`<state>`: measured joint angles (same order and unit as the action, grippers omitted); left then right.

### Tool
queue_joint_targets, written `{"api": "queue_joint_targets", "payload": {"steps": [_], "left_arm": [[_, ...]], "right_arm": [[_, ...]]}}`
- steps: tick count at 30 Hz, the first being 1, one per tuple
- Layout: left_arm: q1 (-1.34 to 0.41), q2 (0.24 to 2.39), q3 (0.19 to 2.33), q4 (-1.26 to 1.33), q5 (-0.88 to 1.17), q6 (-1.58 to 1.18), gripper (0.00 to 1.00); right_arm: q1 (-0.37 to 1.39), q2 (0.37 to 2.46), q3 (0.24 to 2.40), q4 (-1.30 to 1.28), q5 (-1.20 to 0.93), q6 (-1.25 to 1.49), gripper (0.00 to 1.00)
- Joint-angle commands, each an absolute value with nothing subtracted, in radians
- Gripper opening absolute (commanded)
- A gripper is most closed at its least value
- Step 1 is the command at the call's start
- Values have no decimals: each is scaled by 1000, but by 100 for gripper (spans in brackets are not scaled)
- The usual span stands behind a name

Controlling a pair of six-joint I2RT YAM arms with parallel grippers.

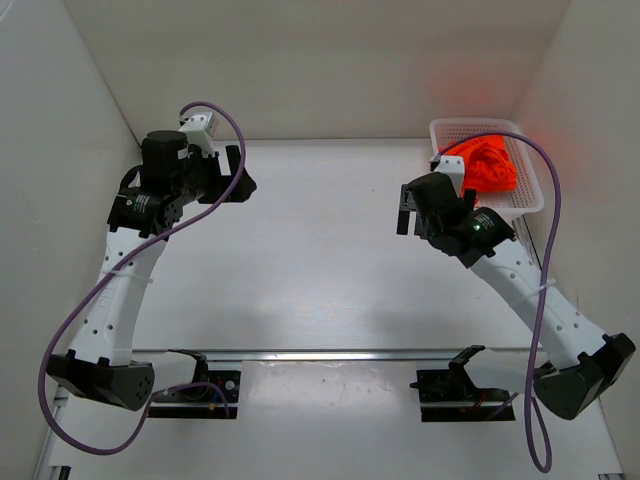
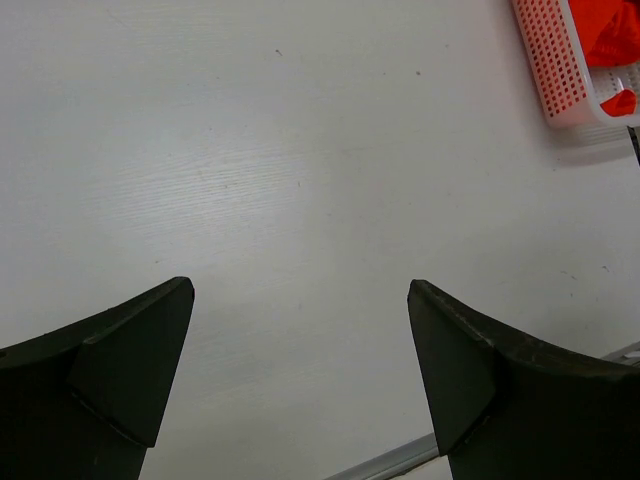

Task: Fold and stack the shorts
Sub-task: Grab the shorts from the pile

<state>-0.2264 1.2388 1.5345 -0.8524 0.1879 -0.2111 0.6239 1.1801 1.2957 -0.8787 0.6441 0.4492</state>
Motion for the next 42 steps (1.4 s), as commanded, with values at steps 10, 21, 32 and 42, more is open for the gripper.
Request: {"api": "queue_joint_targets", "payload": {"steps": [10, 21, 32, 42], "left_arm": [[-227, 1221, 1569, -831, 172, -184, 100], [-227, 1270, 1539, -831, 208, -224, 100], [-227, 1322, 1569, -831, 175, -233, 100], [-227, 1425, 1609, -831, 141, -253, 100]], "right_arm": [[566, 1226, 1339, -850, 677, 457, 99], [-18, 1532, 1572, -811, 112, 382, 90], [-141, 2117, 2135, -870, 120, 437, 100], [-161, 2454, 2399, -812, 319, 523, 95]]}}
